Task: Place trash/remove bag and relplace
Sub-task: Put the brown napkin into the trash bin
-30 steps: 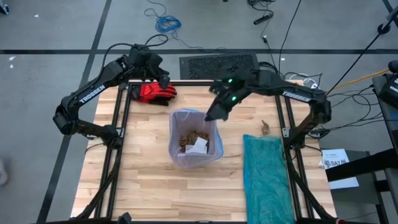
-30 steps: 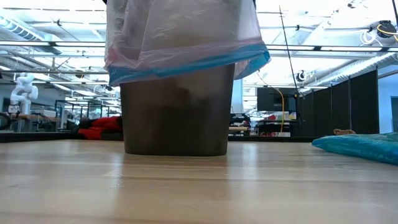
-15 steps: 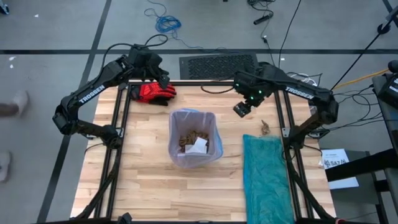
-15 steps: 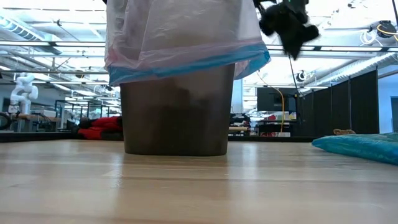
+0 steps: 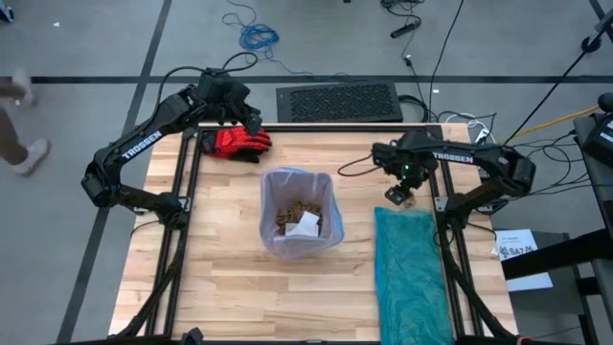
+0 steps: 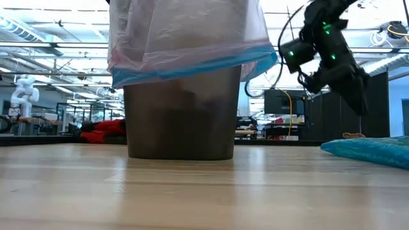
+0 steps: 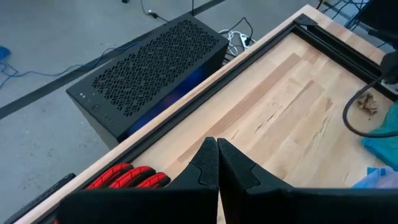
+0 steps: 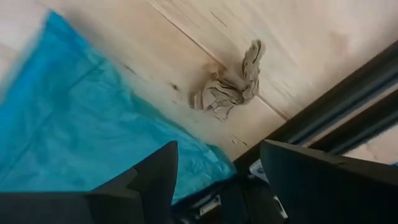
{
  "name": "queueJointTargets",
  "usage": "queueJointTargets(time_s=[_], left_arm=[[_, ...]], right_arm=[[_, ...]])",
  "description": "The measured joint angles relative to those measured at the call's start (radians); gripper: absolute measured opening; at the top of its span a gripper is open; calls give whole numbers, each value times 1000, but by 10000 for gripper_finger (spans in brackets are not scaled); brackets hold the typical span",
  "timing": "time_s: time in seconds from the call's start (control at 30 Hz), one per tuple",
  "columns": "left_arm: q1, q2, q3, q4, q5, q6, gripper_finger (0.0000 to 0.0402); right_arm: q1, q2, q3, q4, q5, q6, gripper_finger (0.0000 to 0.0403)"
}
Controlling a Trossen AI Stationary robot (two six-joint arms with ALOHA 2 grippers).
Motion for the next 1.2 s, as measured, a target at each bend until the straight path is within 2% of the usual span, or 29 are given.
queueJointTargets(time_s=[0.33, 0.73, 0.87, 1.07, 1.13, 1.2], left_arm=[[0, 0, 0, -6, -6, -27, 1], [0, 0, 0, -5, -8, -26, 1], [0, 0, 0, -5, -8, -20, 1], [0, 0, 0, -5, -8, -17, 1], [0, 0, 0, -5, -8, -13, 1], [0, 0, 0, -5, -10, 6, 1]], right_arm=[[-6, -12, -199, 164, -2, 48, 219], [-8, -2, -302, 485, -2, 246, 210], [-11, 16, -316, 521, 3, 302, 167], [-8, 16, -286, 524, 32, 290, 30], [-2, 12, -251, 508, 55, 239, 12], [-1, -12, -197, 471, 32, 199, 12]])
